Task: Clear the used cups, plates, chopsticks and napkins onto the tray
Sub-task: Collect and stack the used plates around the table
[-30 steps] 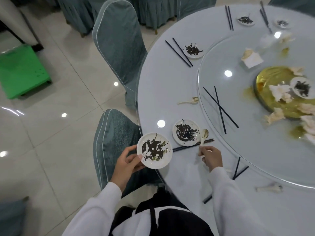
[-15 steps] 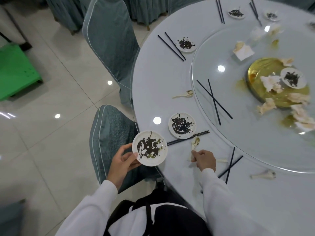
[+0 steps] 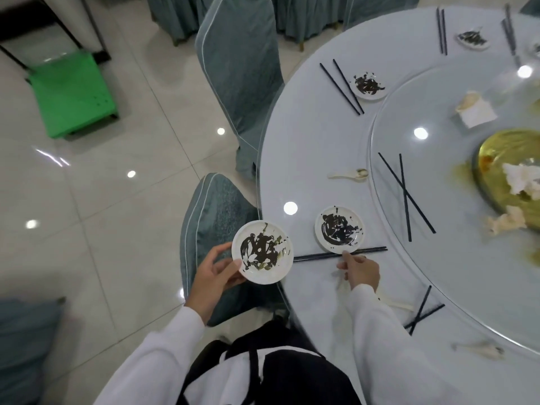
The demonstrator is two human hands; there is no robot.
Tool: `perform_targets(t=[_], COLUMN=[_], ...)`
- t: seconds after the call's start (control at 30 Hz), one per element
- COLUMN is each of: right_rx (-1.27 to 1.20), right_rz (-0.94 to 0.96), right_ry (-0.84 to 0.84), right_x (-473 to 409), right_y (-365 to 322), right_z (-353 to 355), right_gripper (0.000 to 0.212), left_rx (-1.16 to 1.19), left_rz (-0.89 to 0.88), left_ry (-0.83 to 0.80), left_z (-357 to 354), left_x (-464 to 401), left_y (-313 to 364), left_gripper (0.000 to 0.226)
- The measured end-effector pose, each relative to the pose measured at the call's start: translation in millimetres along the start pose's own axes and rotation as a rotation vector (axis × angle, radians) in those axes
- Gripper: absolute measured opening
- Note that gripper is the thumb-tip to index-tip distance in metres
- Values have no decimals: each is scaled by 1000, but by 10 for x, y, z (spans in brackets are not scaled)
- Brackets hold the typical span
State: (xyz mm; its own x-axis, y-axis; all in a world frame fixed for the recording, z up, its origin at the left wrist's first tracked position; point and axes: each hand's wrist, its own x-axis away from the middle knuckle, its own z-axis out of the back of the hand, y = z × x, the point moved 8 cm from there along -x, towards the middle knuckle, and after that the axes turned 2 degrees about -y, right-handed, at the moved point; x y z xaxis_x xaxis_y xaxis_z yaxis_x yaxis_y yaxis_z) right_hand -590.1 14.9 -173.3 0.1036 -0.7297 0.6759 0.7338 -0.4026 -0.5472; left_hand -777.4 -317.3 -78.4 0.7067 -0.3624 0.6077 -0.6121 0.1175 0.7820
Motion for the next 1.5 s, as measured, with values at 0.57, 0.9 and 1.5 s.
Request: perform_targets(t=[0.57,0.9,1.5], right_rx=[-388,-565,-882], right_rz=[51,177,239], right_ry=[-20,-22,-8], right_x=[19,294,1989], right_y=[-207,-433,-696], right_z=[-45,-21,-721], right_gripper=[10,17,9], left_rx=[-33,-16,57], left_rz=[6,-75,-220], left_ry=[-21,-9,-175], left_z=[-184,-67,1187], left_x=[-92,33,-20], left_y=[54,185,1084], left_gripper=[36,34,35])
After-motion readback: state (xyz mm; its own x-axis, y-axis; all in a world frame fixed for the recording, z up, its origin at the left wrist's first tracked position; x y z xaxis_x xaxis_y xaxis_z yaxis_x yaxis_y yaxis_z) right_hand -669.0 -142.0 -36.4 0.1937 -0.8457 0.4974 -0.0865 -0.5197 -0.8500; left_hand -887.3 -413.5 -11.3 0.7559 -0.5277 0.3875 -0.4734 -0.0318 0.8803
